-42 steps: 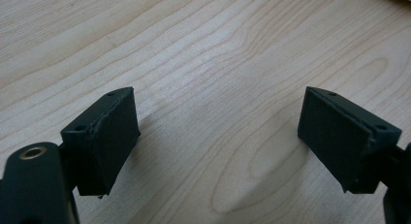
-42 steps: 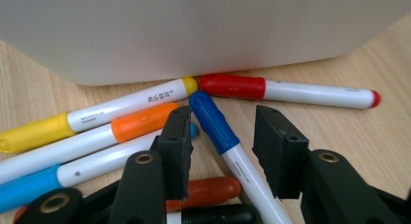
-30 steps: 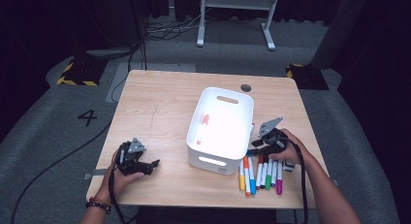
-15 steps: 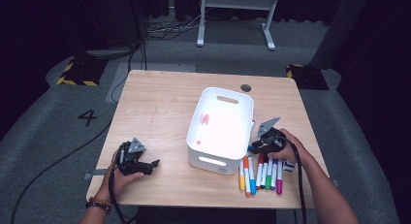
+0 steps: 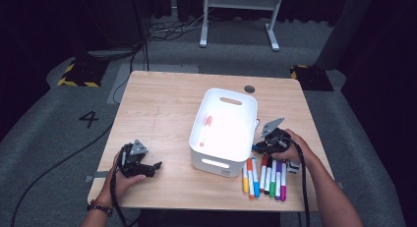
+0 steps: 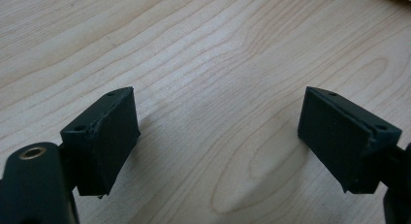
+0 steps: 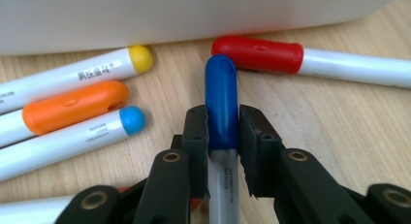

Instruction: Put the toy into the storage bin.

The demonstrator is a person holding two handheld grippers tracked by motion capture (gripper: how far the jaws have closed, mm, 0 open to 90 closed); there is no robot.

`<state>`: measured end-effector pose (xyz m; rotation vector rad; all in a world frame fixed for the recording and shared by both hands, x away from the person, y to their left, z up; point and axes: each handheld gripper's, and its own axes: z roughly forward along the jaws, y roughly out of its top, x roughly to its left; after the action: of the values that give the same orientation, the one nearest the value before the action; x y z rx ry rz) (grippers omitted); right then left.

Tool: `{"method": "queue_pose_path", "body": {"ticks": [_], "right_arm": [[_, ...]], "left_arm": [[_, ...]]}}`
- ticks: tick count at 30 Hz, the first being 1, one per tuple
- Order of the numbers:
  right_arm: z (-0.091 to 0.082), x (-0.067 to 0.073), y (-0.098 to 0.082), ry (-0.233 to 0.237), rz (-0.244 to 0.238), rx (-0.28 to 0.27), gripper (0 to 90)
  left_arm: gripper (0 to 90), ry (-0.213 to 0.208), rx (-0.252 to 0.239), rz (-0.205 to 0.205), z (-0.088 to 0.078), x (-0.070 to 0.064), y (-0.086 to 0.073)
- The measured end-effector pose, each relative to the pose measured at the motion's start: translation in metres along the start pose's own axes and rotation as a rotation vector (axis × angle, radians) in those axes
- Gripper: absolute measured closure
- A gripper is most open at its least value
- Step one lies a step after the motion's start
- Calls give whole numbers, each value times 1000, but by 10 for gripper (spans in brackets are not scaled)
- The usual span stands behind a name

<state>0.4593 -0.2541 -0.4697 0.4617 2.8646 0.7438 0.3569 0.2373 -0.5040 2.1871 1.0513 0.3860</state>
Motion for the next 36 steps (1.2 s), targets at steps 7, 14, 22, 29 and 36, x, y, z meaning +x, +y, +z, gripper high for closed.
{"method": "queue_pose_path", "body": {"ticks": [7,14,22,29,36], "right_arm": [[-18,0,-1,-17,3,-47,743],[-41,1,-5,-42,18,-158,744],[-63,3,-13,-59,56,-296,744],[-89,12,-13,-86,59,-408,744],[-111,21,-3,-116,63,-439,744]], "left_arm": [[148,0,1,2,0,0,0],[148,3,1,1,0,0,0],[148,1,0,0,0,0,0],[148,3,1,2,0,0,0],[148,3,-1,0,0,0,0]]}}
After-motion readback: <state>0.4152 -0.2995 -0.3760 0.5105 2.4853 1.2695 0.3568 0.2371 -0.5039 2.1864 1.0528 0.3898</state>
